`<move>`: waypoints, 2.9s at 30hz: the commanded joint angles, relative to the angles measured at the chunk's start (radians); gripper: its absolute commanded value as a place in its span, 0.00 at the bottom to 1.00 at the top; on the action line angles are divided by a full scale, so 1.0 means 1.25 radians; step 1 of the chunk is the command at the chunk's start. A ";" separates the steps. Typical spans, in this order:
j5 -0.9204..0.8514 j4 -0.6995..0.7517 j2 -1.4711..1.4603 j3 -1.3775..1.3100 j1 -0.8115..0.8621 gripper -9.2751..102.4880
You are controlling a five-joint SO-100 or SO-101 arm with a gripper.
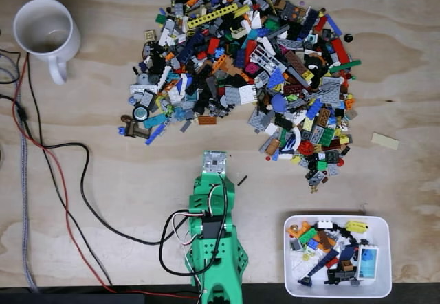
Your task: Find the closest Lego and put it in the bin.
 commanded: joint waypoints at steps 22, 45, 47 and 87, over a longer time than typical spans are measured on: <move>0.028 -0.064 0.004 0.018 0.009 0.08; 0.221 -0.152 -0.955 -0.762 0.226 0.20; 0.226 -0.148 -0.987 -0.783 0.236 0.25; 0.148 -0.151 -1.464 -0.972 0.470 0.16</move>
